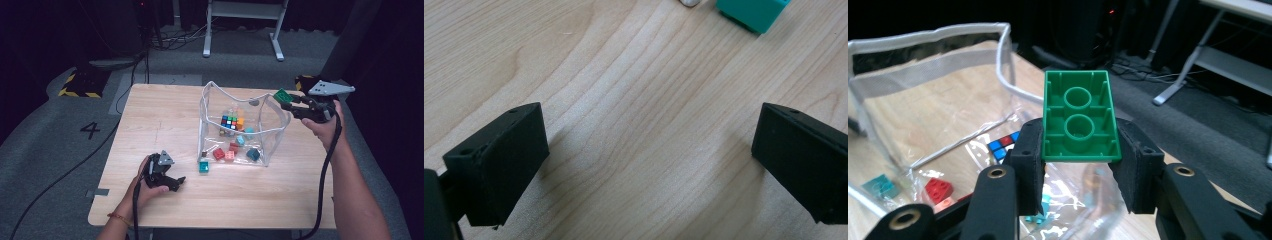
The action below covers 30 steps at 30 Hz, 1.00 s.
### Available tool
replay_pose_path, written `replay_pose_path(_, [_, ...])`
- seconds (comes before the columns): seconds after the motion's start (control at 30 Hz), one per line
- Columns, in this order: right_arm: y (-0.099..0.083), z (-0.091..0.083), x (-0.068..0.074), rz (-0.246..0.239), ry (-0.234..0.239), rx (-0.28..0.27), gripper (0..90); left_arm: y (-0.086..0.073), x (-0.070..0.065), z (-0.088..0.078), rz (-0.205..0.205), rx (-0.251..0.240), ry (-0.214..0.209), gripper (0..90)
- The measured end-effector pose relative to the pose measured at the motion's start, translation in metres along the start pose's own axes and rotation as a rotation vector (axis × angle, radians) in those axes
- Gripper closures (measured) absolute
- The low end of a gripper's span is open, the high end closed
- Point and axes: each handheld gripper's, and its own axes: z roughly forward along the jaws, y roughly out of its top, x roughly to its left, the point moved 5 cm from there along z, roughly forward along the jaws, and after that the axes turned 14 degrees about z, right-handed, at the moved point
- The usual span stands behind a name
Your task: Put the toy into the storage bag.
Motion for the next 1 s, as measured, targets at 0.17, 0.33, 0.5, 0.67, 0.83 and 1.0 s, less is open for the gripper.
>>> replay_pose_path(0.17, [-0.001, 0.017, 0.013, -0.04, 0.049, 0.041, 59.2, 0.0, 0.0, 0.0, 0.0, 0.0, 0.0, 1.7])
replay_pose_path(0.33, [-0.003, 0.031, 0.024, -0.087, 0.087, 0.073, 59.2, 0.0, 0.0, 0.0, 0.0, 0.001, -0.003, 1.8])
replay_pose_path(0.5, [0.0, 0.039, 0.03, -0.126, 0.129, 0.1, 59.2, 0.0, 0.0, 0.0, -0.002, -0.001, -0.003, 1.8])
replay_pose_path(0.67, [0.001, 0.047, 0.034, -0.16, 0.2, 0.157, 59.2, 0.0, -0.001, 0.0, -0.005, 0.001, -0.007, 1.9])
replay_pose_path(0.83, [-0.001, 0.058, 0.034, -0.172, 0.22, 0.239, 59.2, 0.0, -0.001, 0.0, -0.005, 0.002, -0.008, 2.0])
replay_pose_path(1.0, [-0.006, 0.069, 0.033, -0.217, 0.182, 0.324, 59.1, 0.0, -0.001, 0.0, -0.003, -0.005, -0.01, 2.0])
